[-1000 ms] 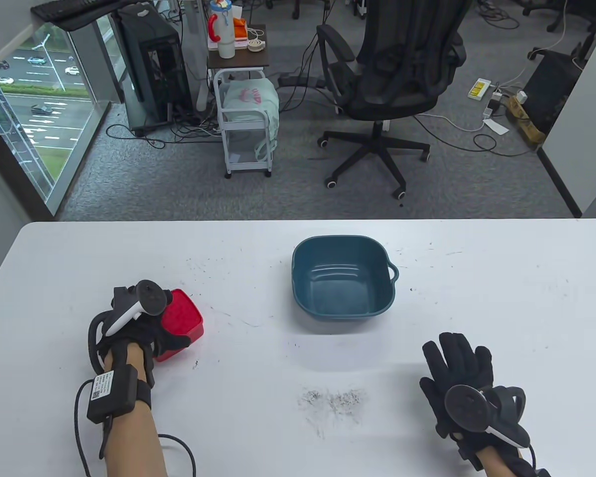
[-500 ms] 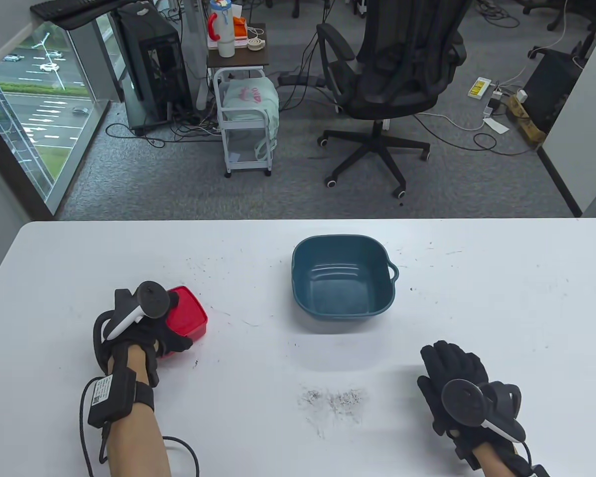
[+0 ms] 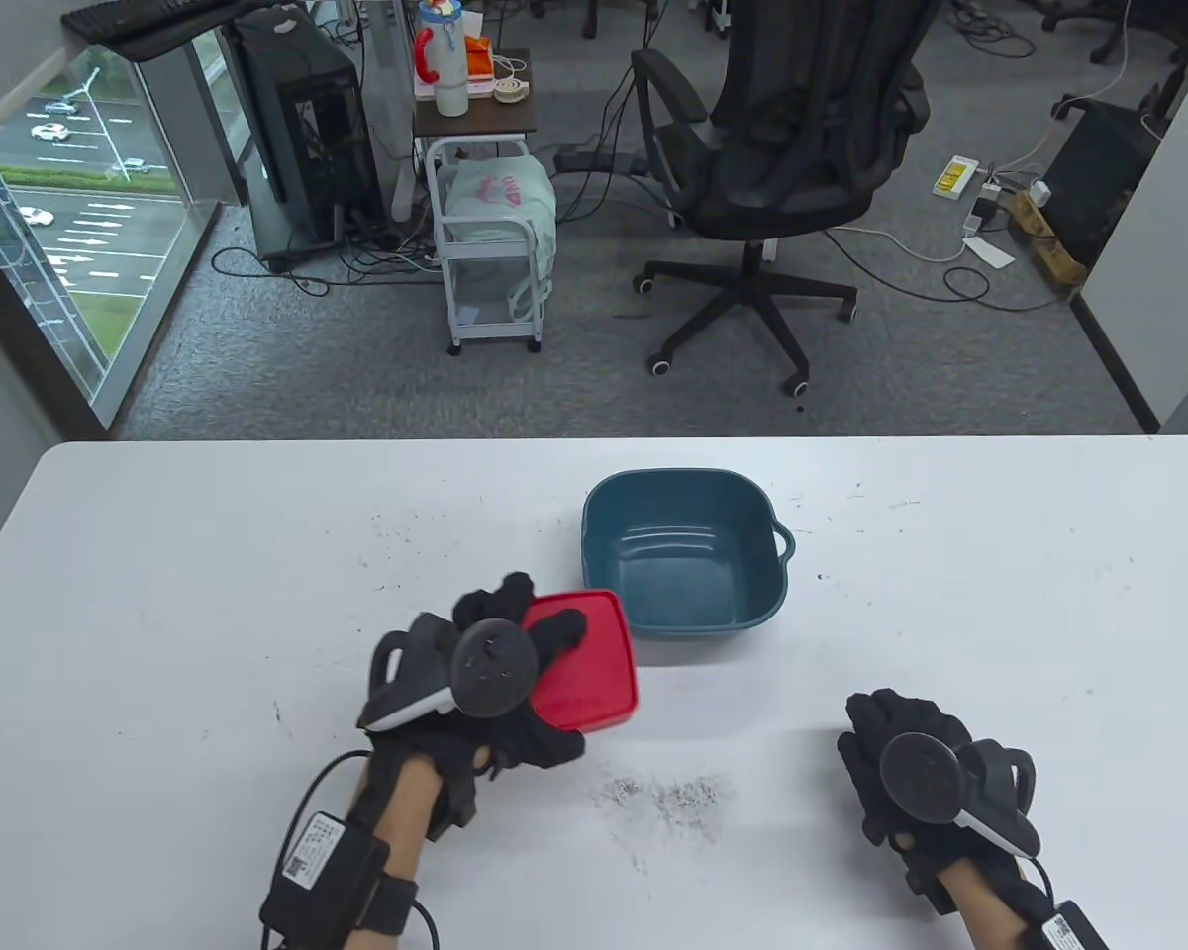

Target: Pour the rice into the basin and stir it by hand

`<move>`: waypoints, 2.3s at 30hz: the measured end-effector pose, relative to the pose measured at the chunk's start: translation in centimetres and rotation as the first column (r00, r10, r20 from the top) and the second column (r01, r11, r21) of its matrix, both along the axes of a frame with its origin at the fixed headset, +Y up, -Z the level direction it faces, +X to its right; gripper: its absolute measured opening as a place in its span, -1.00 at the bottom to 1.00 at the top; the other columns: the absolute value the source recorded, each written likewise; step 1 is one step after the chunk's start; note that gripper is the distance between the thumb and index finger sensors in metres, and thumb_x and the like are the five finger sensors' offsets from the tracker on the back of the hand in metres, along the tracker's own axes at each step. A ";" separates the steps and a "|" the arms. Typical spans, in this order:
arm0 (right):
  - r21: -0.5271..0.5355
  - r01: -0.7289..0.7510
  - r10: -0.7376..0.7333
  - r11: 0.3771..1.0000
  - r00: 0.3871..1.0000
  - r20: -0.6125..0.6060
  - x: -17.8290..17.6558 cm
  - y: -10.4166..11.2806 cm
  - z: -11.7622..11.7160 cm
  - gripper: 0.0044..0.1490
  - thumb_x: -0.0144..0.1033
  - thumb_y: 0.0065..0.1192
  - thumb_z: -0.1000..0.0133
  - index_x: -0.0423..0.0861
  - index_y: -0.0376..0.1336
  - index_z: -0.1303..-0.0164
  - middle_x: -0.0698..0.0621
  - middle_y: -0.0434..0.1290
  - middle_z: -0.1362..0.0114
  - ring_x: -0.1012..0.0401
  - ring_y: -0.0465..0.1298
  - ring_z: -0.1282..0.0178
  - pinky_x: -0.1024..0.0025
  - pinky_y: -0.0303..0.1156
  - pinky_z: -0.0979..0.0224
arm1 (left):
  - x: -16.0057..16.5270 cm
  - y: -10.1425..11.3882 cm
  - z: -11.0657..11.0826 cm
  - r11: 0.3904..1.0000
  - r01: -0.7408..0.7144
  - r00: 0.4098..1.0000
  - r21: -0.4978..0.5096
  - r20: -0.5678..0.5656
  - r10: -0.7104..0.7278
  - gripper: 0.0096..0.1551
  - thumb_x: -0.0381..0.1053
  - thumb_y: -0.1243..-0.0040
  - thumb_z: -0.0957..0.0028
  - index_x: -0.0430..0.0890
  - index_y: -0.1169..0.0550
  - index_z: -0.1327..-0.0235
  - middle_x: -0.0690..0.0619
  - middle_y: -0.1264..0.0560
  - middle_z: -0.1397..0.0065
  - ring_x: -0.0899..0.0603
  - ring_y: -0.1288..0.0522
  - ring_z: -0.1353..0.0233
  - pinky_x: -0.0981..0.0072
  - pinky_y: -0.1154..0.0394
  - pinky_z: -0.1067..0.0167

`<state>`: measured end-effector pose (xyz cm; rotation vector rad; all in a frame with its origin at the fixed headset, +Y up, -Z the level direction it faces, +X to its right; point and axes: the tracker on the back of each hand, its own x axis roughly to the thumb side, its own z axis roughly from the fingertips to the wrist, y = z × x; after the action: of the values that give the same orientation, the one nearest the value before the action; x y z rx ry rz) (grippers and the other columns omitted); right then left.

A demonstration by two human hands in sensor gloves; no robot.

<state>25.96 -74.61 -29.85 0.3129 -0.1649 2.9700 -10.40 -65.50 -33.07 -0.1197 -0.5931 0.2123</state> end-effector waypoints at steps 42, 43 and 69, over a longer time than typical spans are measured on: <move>0.005 0.025 -0.025 1.000 1.000 -0.013 -1.2 0.3 0.6 -0.28 -0.01 0.16 0.07 -0.14 0.39 -0.21 -0.27 0.48 -0.33 -0.23 0.52 -0.23 -0.31 0.38 -0.28 | 2.2 -15.2 -0.3 0.891 0.098 0.992 -0.443 -0.030 -0.124 0.68 0.62 -0.39 0.57 0.09 0.19 -0.72 -0.33 0.49 -0.65 -0.67 0.51 -0.55 -0.76 0.34 -0.33; 0.005 0.027 -0.027 1.000 1.000 -0.015 -1.3 0.4 0.6 -0.28 -0.01 0.16 0.07 -0.14 0.39 -0.21 -0.27 0.48 -0.33 -0.23 0.52 -0.23 -0.31 0.38 -0.27 | 2.3 -15.4 -0.3 0.896 0.068 0.994 -0.438 -0.045 -0.097 0.69 0.62 -0.40 0.59 0.11 0.19 -0.71 -0.32 0.49 -0.65 -0.66 0.52 -0.54 -0.76 0.37 -0.29; -0.080 -0.370 0.341 0.926 0.906 -0.250 -20.8 0.5 3.9 0.14 0.34 0.34 0.21 -0.26 0.29 -0.36 -0.31 0.38 -0.43 -0.29 0.44 -0.30 -0.26 0.48 -0.21 | 2.2 -16.0 -0.4 0.864 0.096 0.991 -0.494 -0.031 -0.128 0.66 0.64 -0.33 0.54 0.17 0.26 -0.69 -0.29 0.54 -0.64 -0.62 0.58 -0.52 -0.68 0.48 -0.26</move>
<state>5.20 -74.07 -25.93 0.7431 0.1218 3.2444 -8.21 -81.46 -33.50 -0.6413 -0.4564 0.2504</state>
